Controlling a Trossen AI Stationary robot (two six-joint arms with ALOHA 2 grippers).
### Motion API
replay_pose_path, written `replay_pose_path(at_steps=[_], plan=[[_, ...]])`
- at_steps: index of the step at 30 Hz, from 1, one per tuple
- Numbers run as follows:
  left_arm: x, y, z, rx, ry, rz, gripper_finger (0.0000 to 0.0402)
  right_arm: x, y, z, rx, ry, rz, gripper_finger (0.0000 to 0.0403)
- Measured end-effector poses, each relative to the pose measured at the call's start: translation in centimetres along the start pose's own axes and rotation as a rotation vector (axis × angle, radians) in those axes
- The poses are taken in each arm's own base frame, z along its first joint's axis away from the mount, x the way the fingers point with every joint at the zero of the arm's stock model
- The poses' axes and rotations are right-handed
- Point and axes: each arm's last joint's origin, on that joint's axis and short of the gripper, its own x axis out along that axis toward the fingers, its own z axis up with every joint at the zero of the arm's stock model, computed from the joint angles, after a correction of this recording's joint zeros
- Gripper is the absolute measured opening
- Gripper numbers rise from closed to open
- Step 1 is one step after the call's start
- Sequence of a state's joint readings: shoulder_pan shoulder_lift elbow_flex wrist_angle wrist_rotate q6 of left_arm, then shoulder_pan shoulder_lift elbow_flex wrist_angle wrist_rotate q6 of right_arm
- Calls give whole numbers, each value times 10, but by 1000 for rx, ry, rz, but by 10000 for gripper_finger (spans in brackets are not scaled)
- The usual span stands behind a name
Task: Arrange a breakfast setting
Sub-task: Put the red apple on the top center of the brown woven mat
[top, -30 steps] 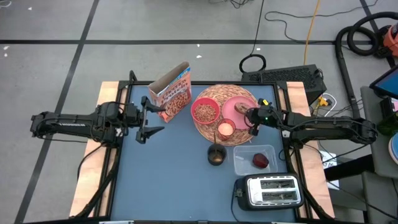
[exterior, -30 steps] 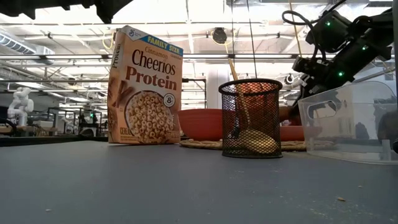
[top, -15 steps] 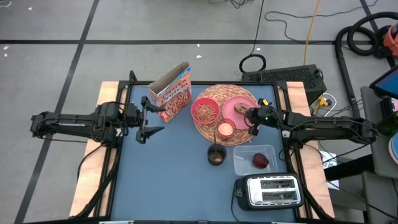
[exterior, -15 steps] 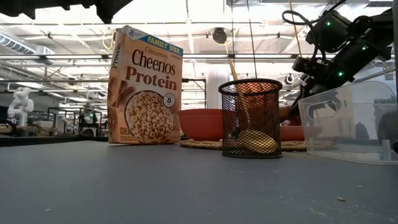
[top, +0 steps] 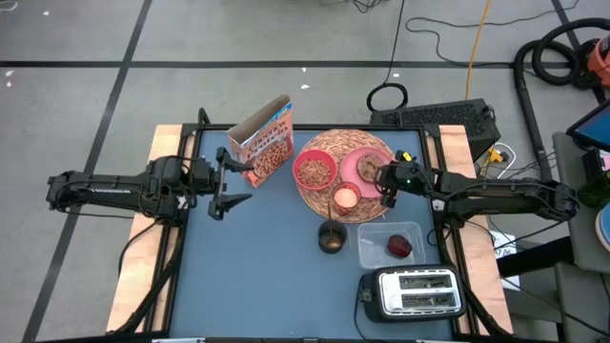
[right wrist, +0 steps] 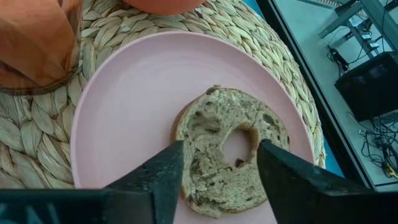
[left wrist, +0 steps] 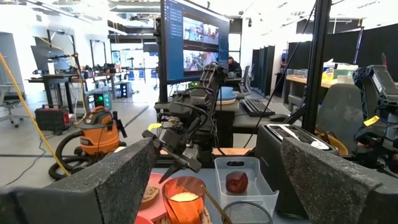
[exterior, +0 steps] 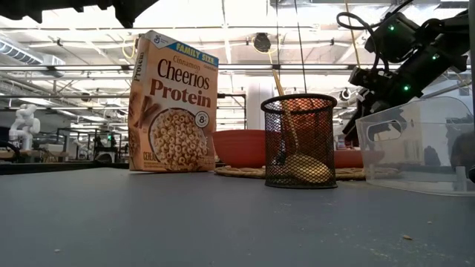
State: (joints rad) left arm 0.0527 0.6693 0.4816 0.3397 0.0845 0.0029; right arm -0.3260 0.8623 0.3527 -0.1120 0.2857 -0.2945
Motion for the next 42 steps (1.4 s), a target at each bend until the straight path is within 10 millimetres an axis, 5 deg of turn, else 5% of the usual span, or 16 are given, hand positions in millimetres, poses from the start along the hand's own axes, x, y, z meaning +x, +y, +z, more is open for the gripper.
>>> replay_pose_path(at_steps=[11, 24, 42], plan=[[0, 0, 0, 0, 0, 0, 358, 0, 0, 0, 2, 0, 0, 237], [0, 0, 0, -5, 0, 0, 358, -3, -2, 4, 91, -46, -11, 234], [0, 0, -7, -61, 76, 2, 358, -42, -15, 28, 323, -309, 161, 233]])
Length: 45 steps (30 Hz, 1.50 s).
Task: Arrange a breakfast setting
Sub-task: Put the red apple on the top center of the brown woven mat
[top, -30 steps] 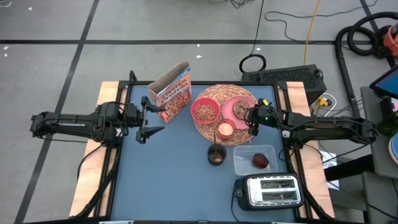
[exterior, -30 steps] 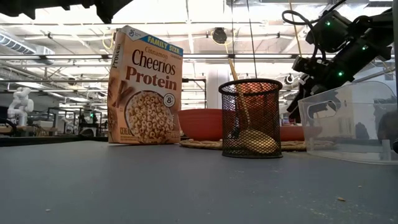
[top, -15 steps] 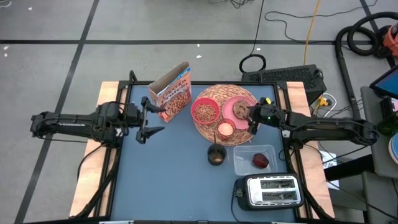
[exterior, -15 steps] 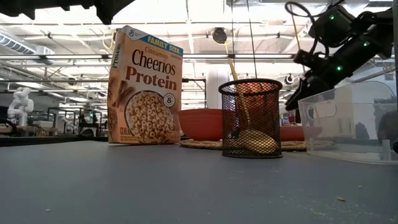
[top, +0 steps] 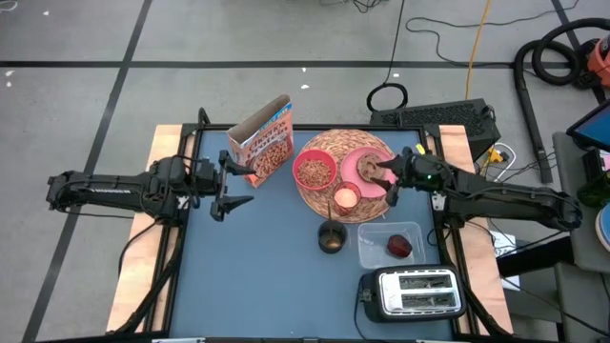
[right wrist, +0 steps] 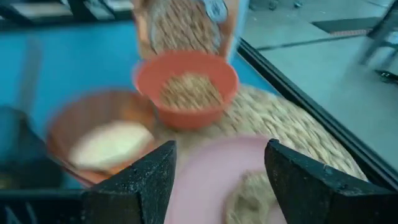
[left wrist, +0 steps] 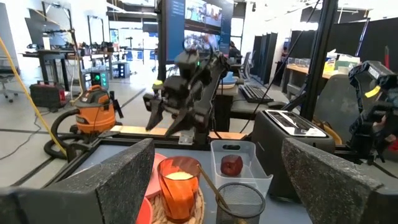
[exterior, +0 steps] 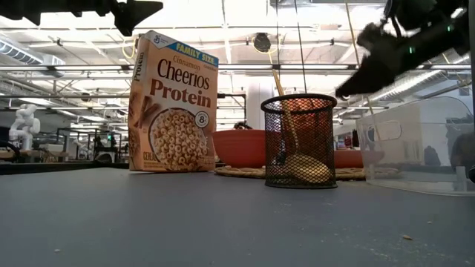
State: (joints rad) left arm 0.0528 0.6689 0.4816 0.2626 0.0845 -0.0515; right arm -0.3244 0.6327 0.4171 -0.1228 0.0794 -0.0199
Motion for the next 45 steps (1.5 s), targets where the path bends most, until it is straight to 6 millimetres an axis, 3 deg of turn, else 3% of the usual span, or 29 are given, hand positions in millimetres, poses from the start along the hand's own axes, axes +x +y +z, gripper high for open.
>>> replay_pose_path(at_steps=[9, 14, 20, 25, 37, 41, 45], plan=[[0, 0, 0, -4, 1, 0, 358, -35, -1, 74, 18, -94, 51, 233], [0, 0, 0, -23, 4, 0, 358, -52, -2, 95, 136, -59, 54, 233], [0, 0, 0, -23, 4, 0, 358, -59, -3, 97, 242, -13, 65, 233], [0, 0, 0, -48, 4, 0, 358, -59, -1, 97, 235, -8, 130, 233], [0, 0, 0, -14, -2, 0, 358, -62, -2, 100, 197, -58, 103, 233], [0, 0, 0, -14, -2, 0, 358, -62, -1, 104, 316, -90, 144, 233], [0, 0, 0, -8, -2, -1, 358, -67, 3, 106, 469, -76, 314, 233]])
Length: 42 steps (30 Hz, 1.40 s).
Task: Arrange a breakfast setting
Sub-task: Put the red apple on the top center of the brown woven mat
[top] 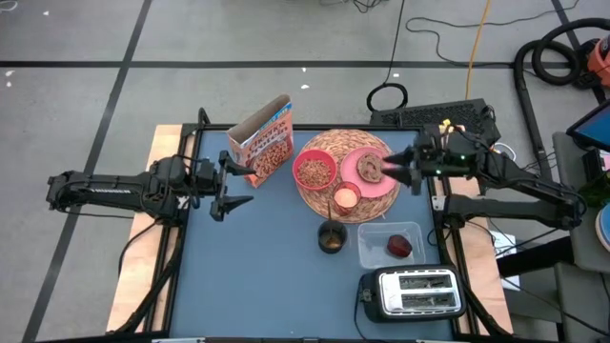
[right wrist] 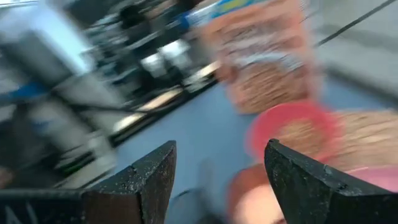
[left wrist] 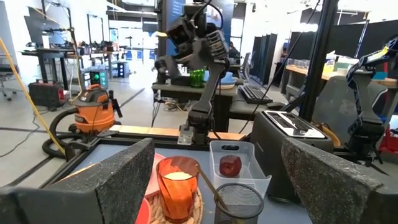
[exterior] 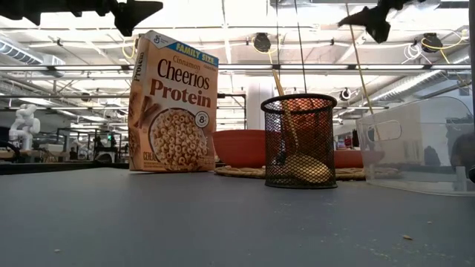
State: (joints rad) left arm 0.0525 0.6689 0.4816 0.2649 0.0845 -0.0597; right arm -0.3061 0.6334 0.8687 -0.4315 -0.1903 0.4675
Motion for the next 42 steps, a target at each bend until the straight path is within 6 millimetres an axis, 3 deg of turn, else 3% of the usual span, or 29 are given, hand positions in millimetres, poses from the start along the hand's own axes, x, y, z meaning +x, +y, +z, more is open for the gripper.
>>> replay_pose_path(at_steps=[4, 9, 12, 18, 23, 33, 42], plan=[[0, 0, 0, 2, 0, 0, 358, -5, 6, -2, 123, 78, 168, 233], [0, 0, 0, 5, 0, 0, 358, -8, 7, -9, 317, 153, 157, 233], [0, 0, 0, 12, 0, 0, 358, -11, 9, -16, 450, 286, 165, 233], [0, 0, 0, 12, 0, 0, 358, -15, 15, -28, 665, 554, 57, 233], [0, 0, 0, 5, 0, 0, 358, -8, 17, -35, 770, 679, -89, 233], [0, 0, 0, 57, -2, 1, 358, 18, 17, -63, 849, 980, -444, 233], [0, 0, 0, 55, -2, 1, 358, 39, 25, -80, 776, 1063, -561, 233]])
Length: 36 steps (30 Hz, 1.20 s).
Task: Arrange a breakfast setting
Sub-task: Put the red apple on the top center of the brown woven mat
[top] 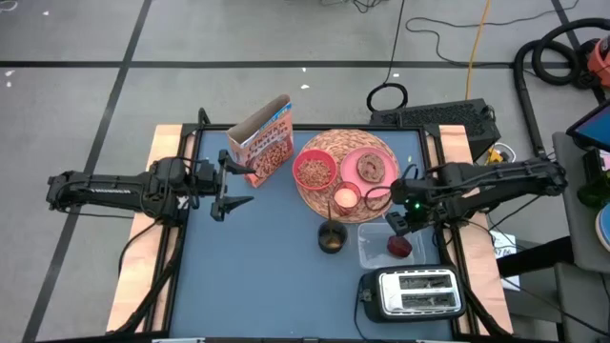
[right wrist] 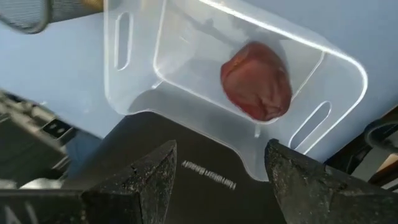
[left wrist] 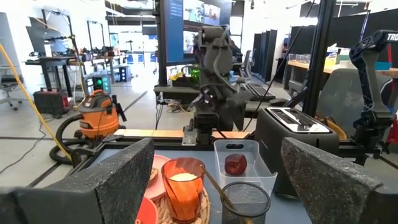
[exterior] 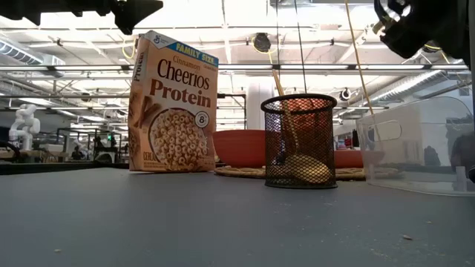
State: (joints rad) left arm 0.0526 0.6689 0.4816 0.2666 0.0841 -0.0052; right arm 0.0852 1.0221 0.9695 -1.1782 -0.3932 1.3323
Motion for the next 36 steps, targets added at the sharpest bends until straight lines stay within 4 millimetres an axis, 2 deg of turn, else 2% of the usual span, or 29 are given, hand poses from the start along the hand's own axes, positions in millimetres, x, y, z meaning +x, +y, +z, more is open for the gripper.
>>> replay_pose_path(at_steps=[11, 22, 36], plan=[[0, 0, 0, 2, 2, 0, 358, 19, 12, 1, -22, -20, -97, 233], [0, 0, 0, 2, 4, 0, 358, 20, 18, 2, -248, -30, -36, 233], [0, 0, 0, 2, 4, 0, 358, 20, 20, 3, -251, -31, -15, 233]])
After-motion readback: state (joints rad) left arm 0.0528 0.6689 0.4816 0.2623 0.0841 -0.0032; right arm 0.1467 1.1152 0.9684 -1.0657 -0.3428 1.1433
